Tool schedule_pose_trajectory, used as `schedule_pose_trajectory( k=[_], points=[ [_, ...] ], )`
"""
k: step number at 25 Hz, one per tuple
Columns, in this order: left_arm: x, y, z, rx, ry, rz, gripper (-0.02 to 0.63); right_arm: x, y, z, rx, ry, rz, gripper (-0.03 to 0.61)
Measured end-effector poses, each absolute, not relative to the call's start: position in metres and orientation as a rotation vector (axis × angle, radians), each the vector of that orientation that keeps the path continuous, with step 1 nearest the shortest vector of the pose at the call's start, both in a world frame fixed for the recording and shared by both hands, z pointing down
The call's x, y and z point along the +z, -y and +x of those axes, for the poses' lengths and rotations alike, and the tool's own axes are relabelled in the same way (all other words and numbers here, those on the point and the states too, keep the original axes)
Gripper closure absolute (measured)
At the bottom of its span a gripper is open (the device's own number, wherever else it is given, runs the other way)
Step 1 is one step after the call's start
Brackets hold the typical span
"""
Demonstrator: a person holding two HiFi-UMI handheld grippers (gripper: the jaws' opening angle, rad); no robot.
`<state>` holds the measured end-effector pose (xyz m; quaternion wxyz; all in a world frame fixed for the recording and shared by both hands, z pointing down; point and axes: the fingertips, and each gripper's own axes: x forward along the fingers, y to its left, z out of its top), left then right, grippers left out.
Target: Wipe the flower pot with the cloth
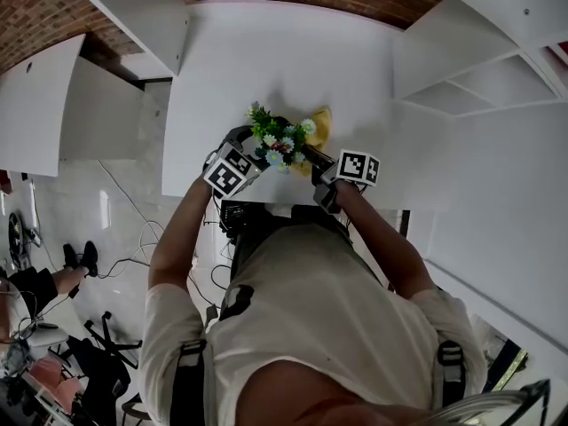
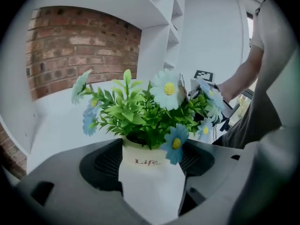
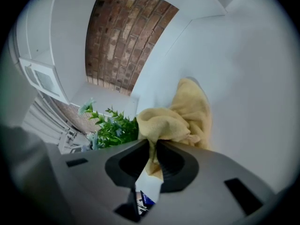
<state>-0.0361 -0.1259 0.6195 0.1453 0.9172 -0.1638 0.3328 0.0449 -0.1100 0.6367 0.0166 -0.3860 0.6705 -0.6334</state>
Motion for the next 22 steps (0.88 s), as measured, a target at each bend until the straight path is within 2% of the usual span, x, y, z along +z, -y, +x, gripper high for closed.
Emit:
schedule_pose_trajectory(
  k=[6,13,22],
  points=[
    [0.62,0.126,-0.033,0.866,0.717,2.578,0.278,0.642,0.114,0.048,-1.967,-2.046,-1.189,0.523],
    [0.627,0.118,-0.043,0.779,1.065,2.429,0.278,0.653,0.091,0.017,-2.035,-2.1,-1.124,0.523],
    [0.621,0.12,-0.071,0.99,0.772,2.552,0.278,0.631,0.122,0.042,-1.94,-2.091,-1.13,0.523]
  ],
)
